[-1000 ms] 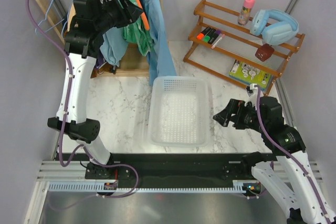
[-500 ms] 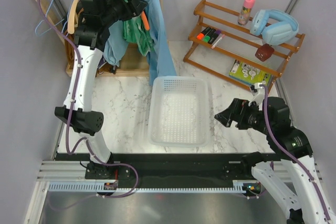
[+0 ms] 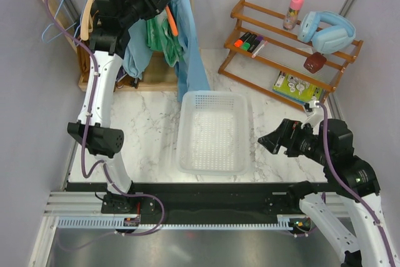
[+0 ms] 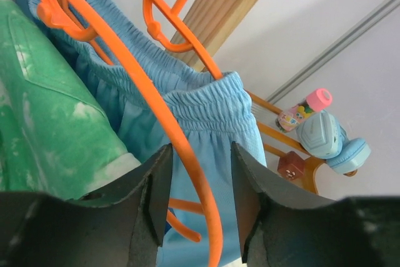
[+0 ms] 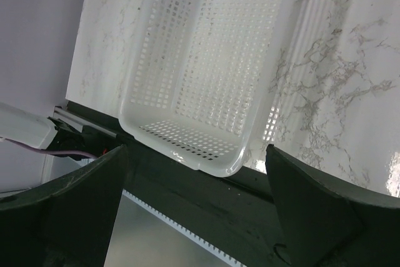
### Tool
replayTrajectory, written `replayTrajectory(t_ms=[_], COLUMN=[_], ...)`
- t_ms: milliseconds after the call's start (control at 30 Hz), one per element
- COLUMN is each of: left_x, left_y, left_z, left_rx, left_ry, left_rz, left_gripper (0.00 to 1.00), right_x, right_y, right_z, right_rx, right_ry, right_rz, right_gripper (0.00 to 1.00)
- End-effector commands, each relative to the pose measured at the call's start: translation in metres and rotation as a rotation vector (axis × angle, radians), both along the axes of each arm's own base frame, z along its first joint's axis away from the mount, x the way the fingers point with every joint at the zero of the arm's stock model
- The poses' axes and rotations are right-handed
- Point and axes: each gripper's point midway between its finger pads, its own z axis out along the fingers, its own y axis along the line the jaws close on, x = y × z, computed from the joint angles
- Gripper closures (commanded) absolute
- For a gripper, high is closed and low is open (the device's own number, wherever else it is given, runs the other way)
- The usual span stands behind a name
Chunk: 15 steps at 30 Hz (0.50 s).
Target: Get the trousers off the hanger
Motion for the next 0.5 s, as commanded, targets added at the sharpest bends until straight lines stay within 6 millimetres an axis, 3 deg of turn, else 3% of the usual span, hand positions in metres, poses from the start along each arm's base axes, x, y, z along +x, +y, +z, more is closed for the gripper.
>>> replayTrajectory(t_ms=[0, 133, 200, 267, 467], left_x=[0.011, 0.007, 0.006, 0.002, -0.014], left_y=[0.0, -0.003, 0.0, 0.002, 0.0], left_z=[0.007, 0.016, 0.017, 0.022, 0.038], left_rx=[-0.089, -0.122, -0.133, -0.149, -0.166], left_ry=[-0.015, -0.054, -0.053, -0.057, -0.083], left_rz=[-0.071, -0.14, -0.133, -0.137, -0.186], left_gripper=[0.63, 0.69, 0.89, 0.98, 0.98], right_x=[-0.006, -0.008, -0.008, -0.009, -0.011], right_y=[0.0, -0.001, -0.003, -0.003, -0.003], right_z=[0.031, 0.032, 0.032, 0.032, 0.029], right_rx=[0.043, 0.045, 0.047, 0.052, 0.054], right_ry=[-0.077, -0.073, -0.074, -0.076, -0.07], right_rz=[-0.003, -0.007, -0.018, -0.023, -0.02], right_gripper=[0.02, 0.02, 0.02, 0.02, 0.02])
